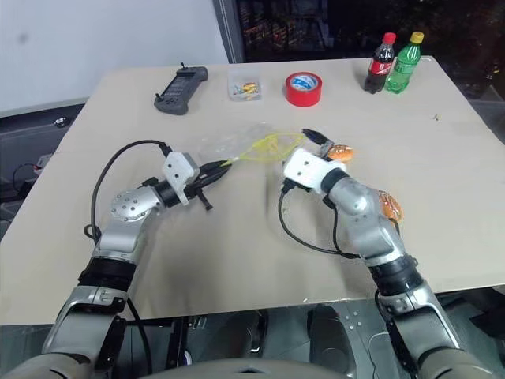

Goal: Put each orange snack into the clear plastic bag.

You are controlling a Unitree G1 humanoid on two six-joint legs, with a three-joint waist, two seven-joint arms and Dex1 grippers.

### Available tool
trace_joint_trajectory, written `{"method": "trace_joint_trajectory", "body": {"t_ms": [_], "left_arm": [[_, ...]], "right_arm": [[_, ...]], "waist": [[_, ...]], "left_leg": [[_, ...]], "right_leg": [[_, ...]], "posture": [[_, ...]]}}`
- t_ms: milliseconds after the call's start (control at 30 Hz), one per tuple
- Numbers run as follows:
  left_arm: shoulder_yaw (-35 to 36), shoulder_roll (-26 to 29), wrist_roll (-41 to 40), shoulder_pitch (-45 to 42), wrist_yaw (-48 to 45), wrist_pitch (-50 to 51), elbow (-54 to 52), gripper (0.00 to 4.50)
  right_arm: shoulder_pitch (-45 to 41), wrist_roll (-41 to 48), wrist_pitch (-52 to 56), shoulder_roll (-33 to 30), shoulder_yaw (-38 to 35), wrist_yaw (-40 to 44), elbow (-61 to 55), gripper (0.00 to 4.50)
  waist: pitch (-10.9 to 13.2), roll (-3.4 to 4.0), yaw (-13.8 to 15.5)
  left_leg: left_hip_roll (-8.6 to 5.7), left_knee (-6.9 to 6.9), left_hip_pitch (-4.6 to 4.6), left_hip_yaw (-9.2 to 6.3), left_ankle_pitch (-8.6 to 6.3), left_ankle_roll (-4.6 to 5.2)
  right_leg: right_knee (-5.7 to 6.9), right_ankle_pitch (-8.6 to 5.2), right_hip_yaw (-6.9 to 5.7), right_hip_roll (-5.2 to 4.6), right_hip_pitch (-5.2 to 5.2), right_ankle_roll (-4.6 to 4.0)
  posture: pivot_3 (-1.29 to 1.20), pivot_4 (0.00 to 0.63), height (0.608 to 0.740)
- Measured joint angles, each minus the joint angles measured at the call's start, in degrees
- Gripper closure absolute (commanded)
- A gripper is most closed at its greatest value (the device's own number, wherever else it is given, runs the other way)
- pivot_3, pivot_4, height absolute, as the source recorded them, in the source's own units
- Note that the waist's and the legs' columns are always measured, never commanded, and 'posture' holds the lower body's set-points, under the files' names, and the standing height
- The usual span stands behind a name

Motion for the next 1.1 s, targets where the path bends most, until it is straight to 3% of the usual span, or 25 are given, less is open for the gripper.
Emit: {"method": "trace_joint_trajectory", "body": {"t_ms": [67, 233, 433, 567, 667, 900, 1100], "left_arm": [[0.6, -0.3, -0.2, -0.2, 0.7, 0.8, 0.0, 4.50], [0.8, -0.9, -3.6, 0.2, -2.4, 4.3, -3.9, 4.50], [0.5, 1.3, -6.7, 3.4, -10.9, 3.2, -8.1, 4.50], [0.6, 1.3, -6.7, 3.5, -12.2, 2.6, -7.8, 4.50], [0.6, 1.2, -6.8, 3.5, -12.3, 2.6, -7.8, 4.50], [0.7, 0.8, -6.7, 3.3, -12.1, 2.7, -7.8, 4.50], [0.7, 0.3, -4.1, 3.1, -9.1, 0.4, -6.7, 4.50]], "right_arm": [[1.3, 0.9, 6.0, -0.1, -3.2, 0.2, -3.3, 0.10], [13.6, 5.5, 31.7, -10.7, -16.6, 8.4, -17.7, 0.10], [21.3, 12.1, 41.2, -14.6, -25.3, 12.6, -21.6, 0.10], [22.1, 15.0, 43.1, -14.6, -26.2, 12.9, -20.9, 0.10], [22.7, 18.1, 45.1, -14.1, -26.5, 12.7, -20.5, 0.87], [22.7, 21.5, 43.7, -13.8, -27.0, 10.1, -19.4, 4.02], [18.4, 28.2, 45.4, -10.6, -26.3, 9.8, -25.3, 4.02]], "waist": [[0.0, 0.00, 0.1], [0.0, 0.01, 1.4], [0.0, 0.02, 1.2], [0.0, 0.02, 1.3], [0.0, 0.01, 1.4], [0.0, 0.01, 1.4], [0.0, 0.01, 1.1]], "left_leg": [[-0.02, 0.04, 0.00, 0.01, 0.00, 0.00], [-0.03, 0.05, -0.08, 0.00, -0.01, 0.02], [0.10, 0.05, 0.06, 0.04, -0.02, 0.02], [0.10, 0.15, 0.10, 0.06, -0.01, 0.04], [0.10, 0.15, 0.09, 0.01, -0.01, 0.04], [0.09, 0.14, 0.06, 0.01, -0.02, 0.03], [0.17, 0.13, 0.07, 0.02, -0.02, 0.03]], "right_leg": [[0.00, 0.00, 0.00, -0.01, 0.02, 0.00], [-0.10, -0.01, -0.06, -0.07, 0.05, 0.01], [-0.13, -0.03, -0.13, -0.03, 0.17, 0.02], [-0.23, -0.04, -0.13, -0.05, 0.31, 0.08], [-0.24, -0.10, -0.18, -0.05, 0.31, 0.19], [-0.29, -0.02, -0.19, -0.05, 0.30, 0.06], [-0.30, -0.03, -0.19, -0.01, 0.30, 0.08]], "posture": [[0.00, 0.150, 0.740], [0.00, 0.150, 0.740], [0.00, 0.150, 0.740], [0.00, 0.150, 0.740], [0.00, 0.150, 0.740], [0.00, 0.150, 0.740], [0.00, 0.150, 0.740]]}}
